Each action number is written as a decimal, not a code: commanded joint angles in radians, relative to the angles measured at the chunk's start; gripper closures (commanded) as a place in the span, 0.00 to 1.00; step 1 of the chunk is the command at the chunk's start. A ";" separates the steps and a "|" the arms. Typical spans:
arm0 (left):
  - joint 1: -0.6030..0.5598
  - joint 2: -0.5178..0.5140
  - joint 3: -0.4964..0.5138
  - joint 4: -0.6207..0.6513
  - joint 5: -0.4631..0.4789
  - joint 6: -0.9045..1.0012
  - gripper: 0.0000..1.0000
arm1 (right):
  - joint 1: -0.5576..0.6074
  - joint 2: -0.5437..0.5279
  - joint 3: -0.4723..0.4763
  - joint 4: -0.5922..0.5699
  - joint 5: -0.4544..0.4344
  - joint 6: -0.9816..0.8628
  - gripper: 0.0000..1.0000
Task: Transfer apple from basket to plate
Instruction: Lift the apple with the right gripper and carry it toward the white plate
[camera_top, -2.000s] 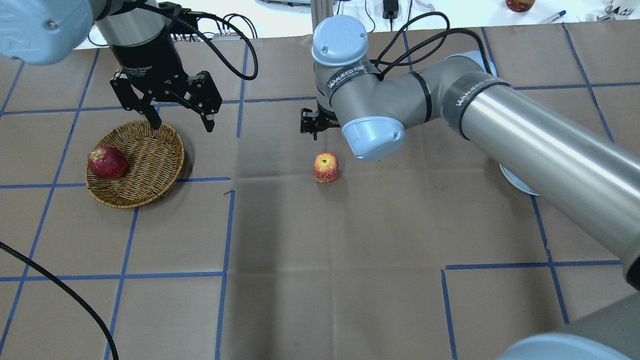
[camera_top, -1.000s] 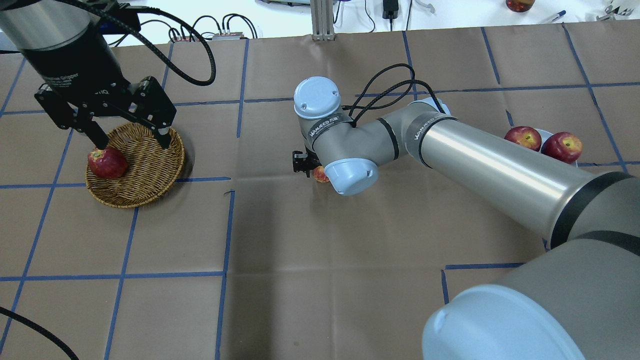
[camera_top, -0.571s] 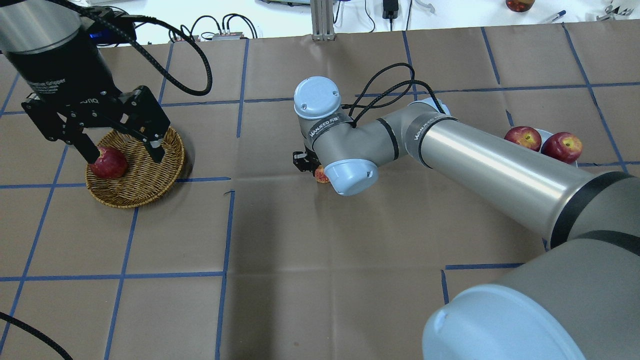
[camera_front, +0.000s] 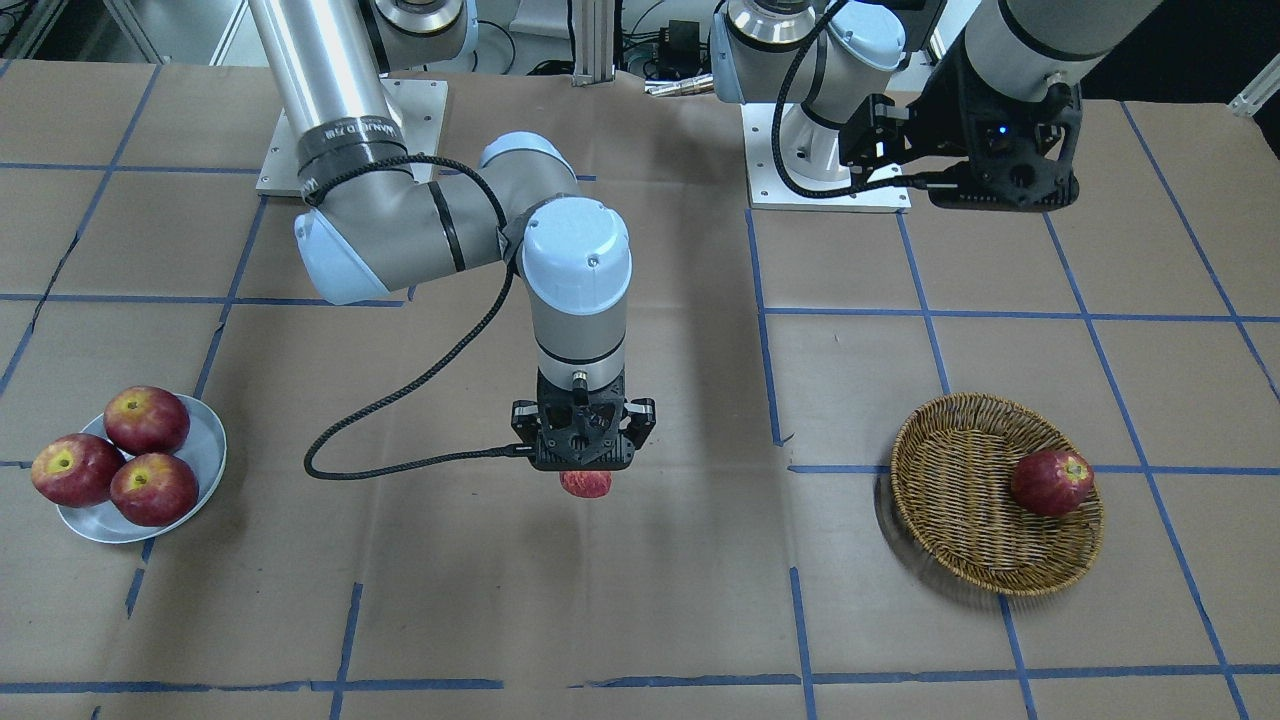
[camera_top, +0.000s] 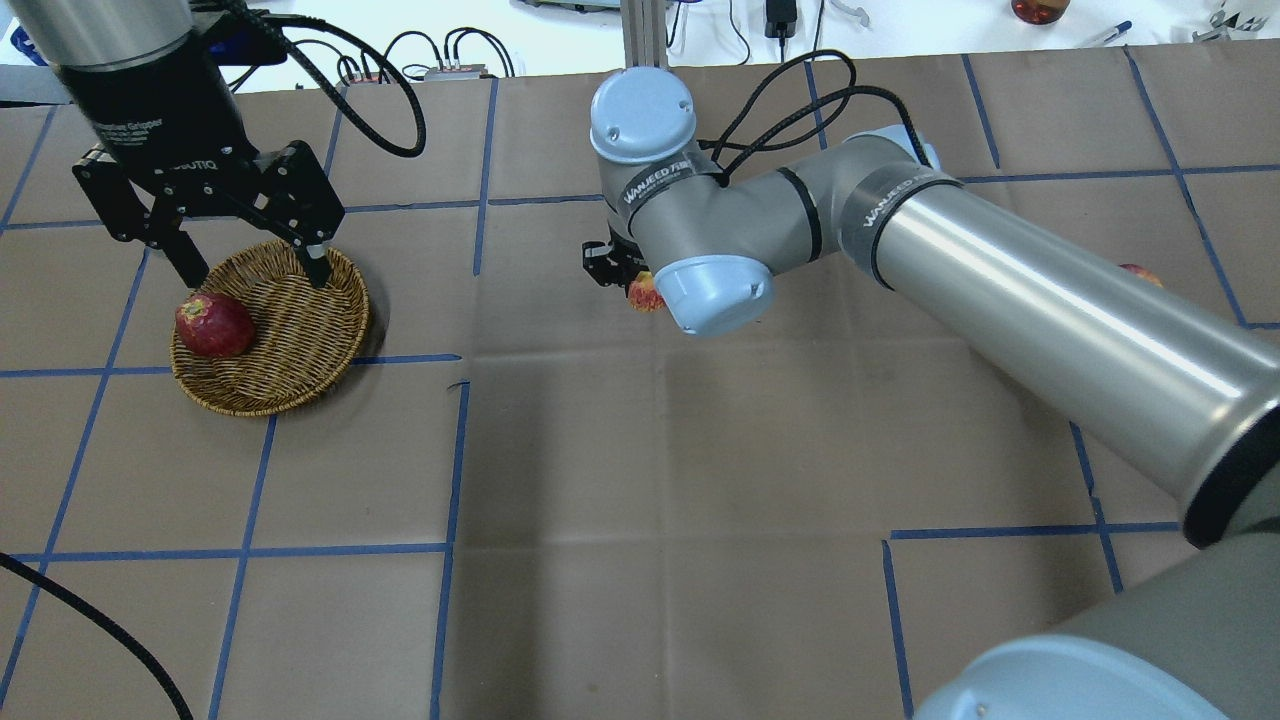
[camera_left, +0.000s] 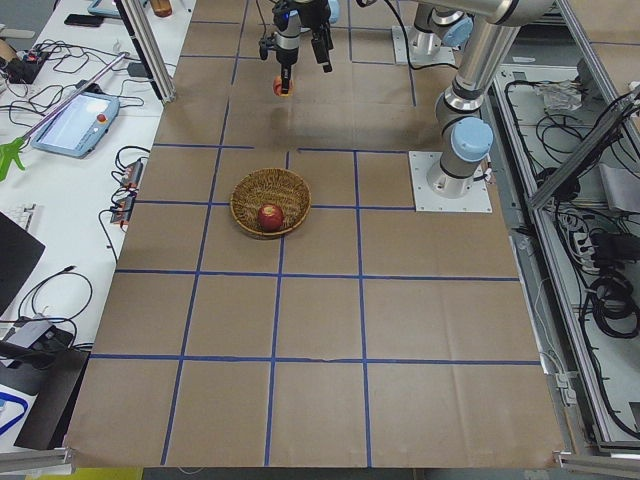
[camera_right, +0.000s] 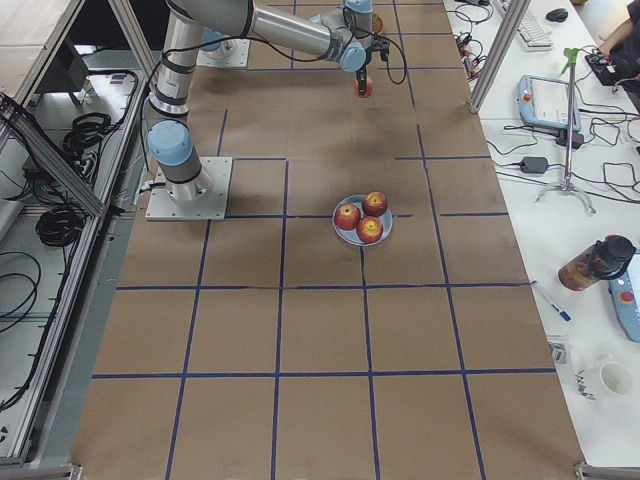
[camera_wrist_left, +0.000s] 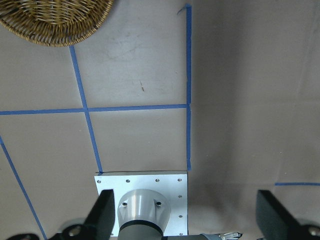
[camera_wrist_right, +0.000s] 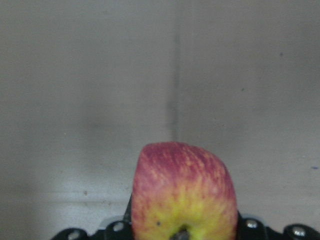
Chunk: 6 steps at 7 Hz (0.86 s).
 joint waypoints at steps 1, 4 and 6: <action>-0.007 0.024 -0.018 0.072 0.021 -0.004 0.01 | -0.152 -0.112 -0.023 0.162 0.001 -0.105 0.51; -0.025 0.083 -0.117 0.133 0.012 -0.005 0.05 | -0.484 -0.229 -0.018 0.296 -0.010 -0.553 0.51; -0.020 0.168 -0.177 0.132 0.007 -0.002 0.01 | -0.660 -0.237 0.033 0.293 -0.008 -0.827 0.51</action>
